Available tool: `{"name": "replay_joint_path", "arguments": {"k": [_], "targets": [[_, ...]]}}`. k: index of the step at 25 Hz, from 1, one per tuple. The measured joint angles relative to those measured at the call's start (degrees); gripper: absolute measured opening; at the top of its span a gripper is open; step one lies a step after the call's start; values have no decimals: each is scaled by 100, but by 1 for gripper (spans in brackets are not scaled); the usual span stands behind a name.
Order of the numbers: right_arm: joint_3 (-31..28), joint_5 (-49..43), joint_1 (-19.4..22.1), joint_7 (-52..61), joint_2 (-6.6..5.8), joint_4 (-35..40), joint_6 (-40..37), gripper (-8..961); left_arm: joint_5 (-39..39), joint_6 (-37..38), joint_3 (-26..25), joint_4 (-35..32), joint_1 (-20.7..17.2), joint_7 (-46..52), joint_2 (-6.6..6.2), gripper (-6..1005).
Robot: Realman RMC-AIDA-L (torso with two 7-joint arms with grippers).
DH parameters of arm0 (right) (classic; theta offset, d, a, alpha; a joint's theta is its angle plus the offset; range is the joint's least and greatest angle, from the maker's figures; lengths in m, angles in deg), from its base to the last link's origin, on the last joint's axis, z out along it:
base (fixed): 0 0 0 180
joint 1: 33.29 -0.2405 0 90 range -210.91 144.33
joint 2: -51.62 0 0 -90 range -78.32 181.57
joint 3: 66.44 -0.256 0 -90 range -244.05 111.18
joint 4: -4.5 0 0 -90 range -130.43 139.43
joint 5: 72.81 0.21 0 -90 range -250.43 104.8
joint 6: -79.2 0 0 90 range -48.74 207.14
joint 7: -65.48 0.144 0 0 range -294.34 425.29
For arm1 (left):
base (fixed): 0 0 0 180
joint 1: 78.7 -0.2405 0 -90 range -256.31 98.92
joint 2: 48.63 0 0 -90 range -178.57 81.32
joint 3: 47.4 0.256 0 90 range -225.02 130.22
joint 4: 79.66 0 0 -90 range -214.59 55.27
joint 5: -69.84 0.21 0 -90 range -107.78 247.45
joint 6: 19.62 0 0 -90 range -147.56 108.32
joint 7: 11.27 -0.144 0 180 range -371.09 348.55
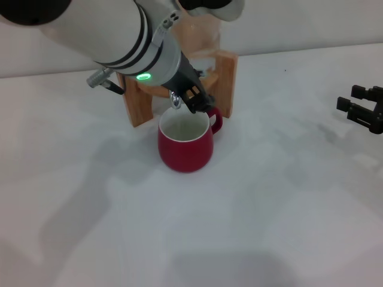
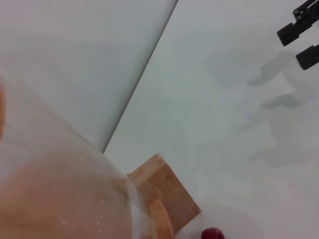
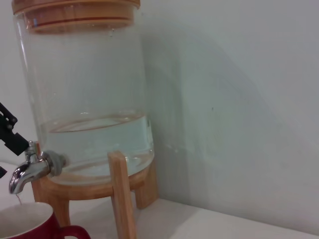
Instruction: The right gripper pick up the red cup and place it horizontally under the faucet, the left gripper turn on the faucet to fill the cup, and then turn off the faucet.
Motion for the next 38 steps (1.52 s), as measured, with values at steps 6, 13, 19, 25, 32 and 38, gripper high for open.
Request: {"name": "replay_joint_path", "arguments": {"k": [6, 13, 19, 25, 32, 38], "targets": [[0, 0, 0, 0, 1, 0, -4, 469, 12, 50, -28, 145, 60, -1, -6, 500], [0, 0, 10, 0, 0, 0, -5, 469, 134, 73, -10, 133, 62, 13, -9, 500], [0, 0, 16, 0, 0, 0, -12, 469, 140, 90, -16, 124, 61, 20, -10, 500], [0, 0, 18, 0, 0, 1, -13, 469, 107, 98, 27, -40, 27, 1, -9, 501], [0, 0, 17, 5, -2, 0, -20, 469, 8, -15, 123, -633, -208, -13, -2, 518], [0, 8, 17, 19, -3, 1, -29, 469, -15, -46, 140, -1231, -611, -26, 0, 531]]}}
